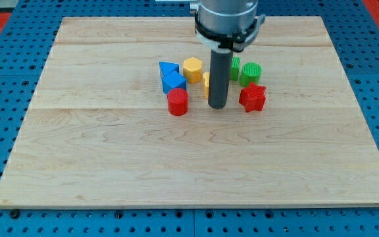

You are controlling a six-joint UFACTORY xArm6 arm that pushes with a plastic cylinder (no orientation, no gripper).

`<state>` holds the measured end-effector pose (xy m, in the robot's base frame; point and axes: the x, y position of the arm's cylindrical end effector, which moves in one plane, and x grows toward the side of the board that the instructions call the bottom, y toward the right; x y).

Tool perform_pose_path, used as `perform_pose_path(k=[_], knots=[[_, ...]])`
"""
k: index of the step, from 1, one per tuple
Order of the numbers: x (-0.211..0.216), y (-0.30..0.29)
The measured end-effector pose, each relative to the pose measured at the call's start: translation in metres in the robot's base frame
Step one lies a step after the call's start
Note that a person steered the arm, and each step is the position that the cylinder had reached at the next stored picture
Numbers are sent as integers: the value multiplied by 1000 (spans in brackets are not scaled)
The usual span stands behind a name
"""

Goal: Adjust the blocks towards the center of the board

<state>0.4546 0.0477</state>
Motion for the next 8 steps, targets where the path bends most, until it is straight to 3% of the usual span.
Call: perform_pose_path(k=[1, 2, 3, 5, 6, 7, 8], knots=[[47, 33], [48, 71], [19, 91], [-43, 52], [0, 52], [33, 3], [26, -73]])
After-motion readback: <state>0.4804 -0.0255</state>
